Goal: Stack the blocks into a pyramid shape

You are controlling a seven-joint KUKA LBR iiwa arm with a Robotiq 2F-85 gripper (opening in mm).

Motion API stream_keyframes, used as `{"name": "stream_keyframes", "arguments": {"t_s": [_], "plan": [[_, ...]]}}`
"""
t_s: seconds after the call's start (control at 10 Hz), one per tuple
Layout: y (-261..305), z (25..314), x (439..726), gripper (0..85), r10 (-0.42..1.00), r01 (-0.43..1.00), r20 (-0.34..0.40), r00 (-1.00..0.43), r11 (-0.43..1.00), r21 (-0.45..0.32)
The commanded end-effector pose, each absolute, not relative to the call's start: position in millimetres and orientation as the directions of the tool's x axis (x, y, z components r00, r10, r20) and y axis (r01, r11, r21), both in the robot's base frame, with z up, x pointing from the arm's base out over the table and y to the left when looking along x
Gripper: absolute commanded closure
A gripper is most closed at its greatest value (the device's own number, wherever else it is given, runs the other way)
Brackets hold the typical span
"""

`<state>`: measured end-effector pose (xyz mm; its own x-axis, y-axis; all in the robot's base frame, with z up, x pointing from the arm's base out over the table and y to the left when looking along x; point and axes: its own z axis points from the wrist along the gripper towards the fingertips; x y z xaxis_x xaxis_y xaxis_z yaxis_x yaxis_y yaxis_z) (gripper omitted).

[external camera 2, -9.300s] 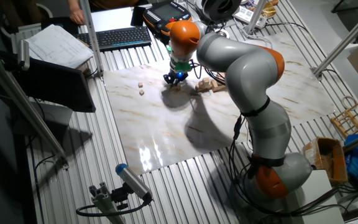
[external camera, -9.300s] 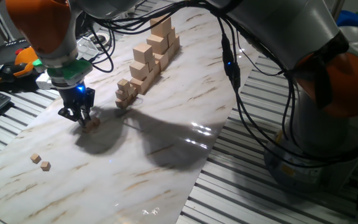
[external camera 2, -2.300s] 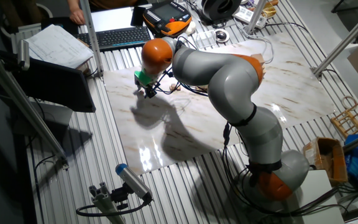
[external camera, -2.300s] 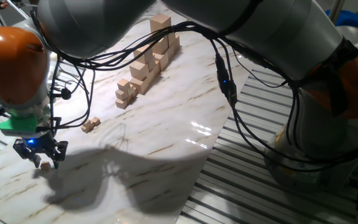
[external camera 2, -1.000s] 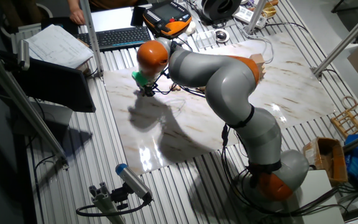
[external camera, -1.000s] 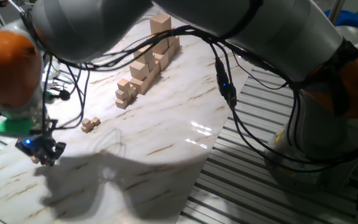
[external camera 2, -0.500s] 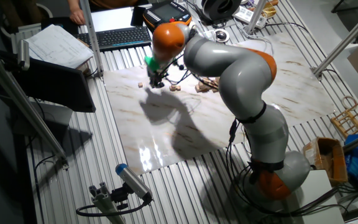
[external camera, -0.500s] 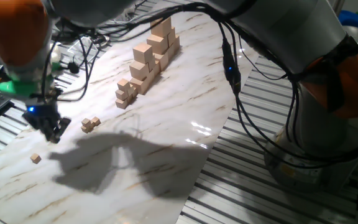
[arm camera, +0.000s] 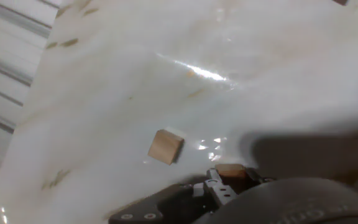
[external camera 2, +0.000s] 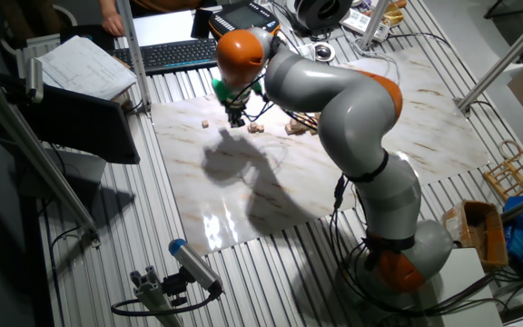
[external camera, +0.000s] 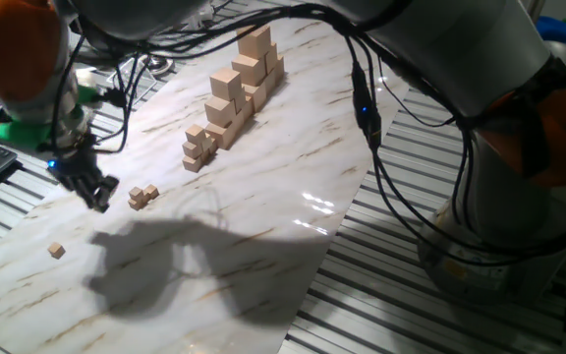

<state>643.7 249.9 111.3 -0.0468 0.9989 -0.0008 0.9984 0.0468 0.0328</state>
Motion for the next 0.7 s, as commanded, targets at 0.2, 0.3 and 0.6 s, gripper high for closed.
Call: {"name": "stream_keyframes", "arguments": {"t_s": [0.2, 0.3, 0.6], "plan": [[236.0, 109.9, 640.1, 85.0, 0.999, 0.998, -0.045, 0.018, -0.015, 0.061], [231.6, 109.0, 638.5, 85.0, 0.997, 0.997, -0.061, 0.041, -0.037, 0.069], [205.7, 104.6, 635.5, 85.0, 0.999, 0.998, -0.035, -0.001, 0.003, 0.065]]}}
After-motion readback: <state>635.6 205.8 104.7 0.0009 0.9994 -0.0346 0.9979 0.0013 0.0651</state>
